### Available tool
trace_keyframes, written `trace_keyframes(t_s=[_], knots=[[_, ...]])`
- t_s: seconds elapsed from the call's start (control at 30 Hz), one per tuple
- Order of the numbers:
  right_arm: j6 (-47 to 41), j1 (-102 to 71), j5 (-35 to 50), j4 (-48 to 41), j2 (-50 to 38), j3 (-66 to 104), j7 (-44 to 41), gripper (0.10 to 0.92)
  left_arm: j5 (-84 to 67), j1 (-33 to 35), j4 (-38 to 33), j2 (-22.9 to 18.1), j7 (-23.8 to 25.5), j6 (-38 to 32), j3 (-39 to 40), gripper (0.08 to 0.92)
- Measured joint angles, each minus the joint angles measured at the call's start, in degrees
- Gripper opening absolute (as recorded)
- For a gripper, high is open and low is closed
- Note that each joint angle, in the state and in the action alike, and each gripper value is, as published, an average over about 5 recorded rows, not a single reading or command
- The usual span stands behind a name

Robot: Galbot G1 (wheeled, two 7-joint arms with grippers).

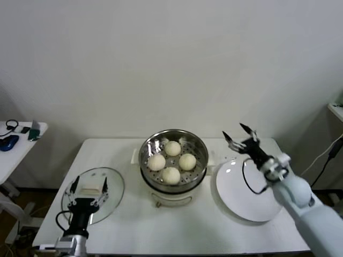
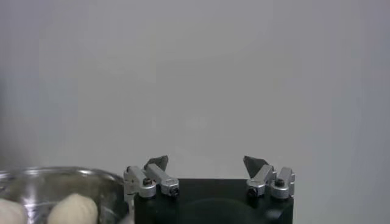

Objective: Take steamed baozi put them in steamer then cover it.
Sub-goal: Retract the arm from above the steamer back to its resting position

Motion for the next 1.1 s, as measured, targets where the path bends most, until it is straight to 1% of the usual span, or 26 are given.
trace_keyframes(t_s=[0.1, 0.2, 0.37, 0.53, 0.8, 1.1], knots=[[2.67, -8.91, -1.22, 0.97, 3.76, 5.75, 0.18, 0.823, 2.33, -0.25, 0.42, 0.93, -1.16, -0.97, -0.37, 0.823], [5.01, -16.39, -2.4, 1.78, 7.21, 9.73, 0.45, 0.823, 7.01, -0.57, 1.27, 2.1, -3.59, -2.43, -0.95, 0.823], [8.47, -24.03, -4.49, 2.18, 12.13, 13.38, 0.88, 0.823, 19.91, -0.57, 3.46, 4.64, -9.09, -3.87, -2.09, 0.823], [10.89, -27.73, -6.38, 2.02, 15.88, 14.71, 1.11, 0.823, 34.93, -1.05, 7.1, 6.4, -12.62, -4.08, -2.54, 0.823], [12.23, -31.35, -9.01, 2.74, 19.7, 15.41, 1.32, 0.823, 55.89, -2.5, 14.96, 8.25, -15.28, -3.09, -2.54, 0.823], [13.22, -33.44, -10.84, 2.83, 22.37, 15.58, 1.48, 0.823, 67.55, -5.24, 23.44, 10.02, -16.86, -1.89, -2.52, 0.823]])
